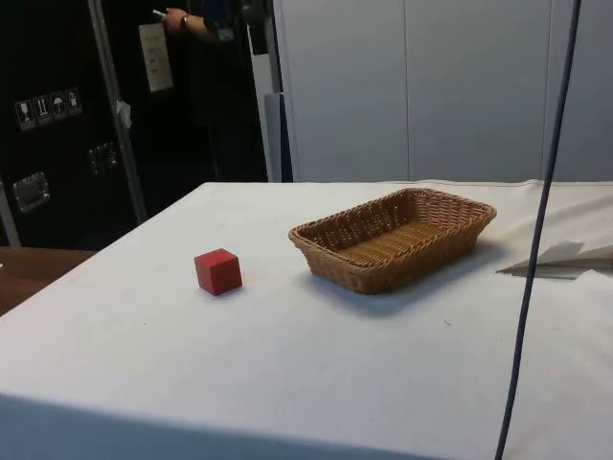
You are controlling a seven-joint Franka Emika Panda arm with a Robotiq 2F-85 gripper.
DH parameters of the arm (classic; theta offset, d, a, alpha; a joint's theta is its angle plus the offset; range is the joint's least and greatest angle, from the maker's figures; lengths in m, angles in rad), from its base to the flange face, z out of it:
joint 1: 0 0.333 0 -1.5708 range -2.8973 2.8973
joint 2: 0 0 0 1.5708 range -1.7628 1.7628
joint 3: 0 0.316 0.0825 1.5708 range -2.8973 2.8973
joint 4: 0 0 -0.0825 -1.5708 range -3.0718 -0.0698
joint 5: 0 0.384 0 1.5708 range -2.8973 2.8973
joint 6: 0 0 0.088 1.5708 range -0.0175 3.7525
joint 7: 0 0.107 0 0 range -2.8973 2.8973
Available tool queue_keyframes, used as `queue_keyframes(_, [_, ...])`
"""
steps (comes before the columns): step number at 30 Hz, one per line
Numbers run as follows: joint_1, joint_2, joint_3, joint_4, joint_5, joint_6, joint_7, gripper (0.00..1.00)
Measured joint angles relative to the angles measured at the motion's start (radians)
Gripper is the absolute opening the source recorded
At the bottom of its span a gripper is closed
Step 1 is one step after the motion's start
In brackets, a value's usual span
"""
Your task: Pick up the cube and place it into the basket.
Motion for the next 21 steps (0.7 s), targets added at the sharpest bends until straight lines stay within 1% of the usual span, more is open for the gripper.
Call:
queue_keyframes(2, [0.0, 0.01, 0.008, 0.009, -0.008, 0.001, 0.011, 1.0])
queue_keyframes(3, [0.0, 0.021, 0.017, 0.02, -0.015, 0.001, 0.023, 1.0])
queue_keyframes(7, [0.001, 0.041, 0.032, 0.04, -0.03, 0.001, 0.046, 1.0])
queue_keyframes(18, [0.002, 0.087, 0.056, 0.08, -0.034, 0.006, 0.081, 1.0])
queue_keyframes(21, [0.004, 0.113, 0.067, 0.103, -0.044, 0.006, 0.106, 1.0])
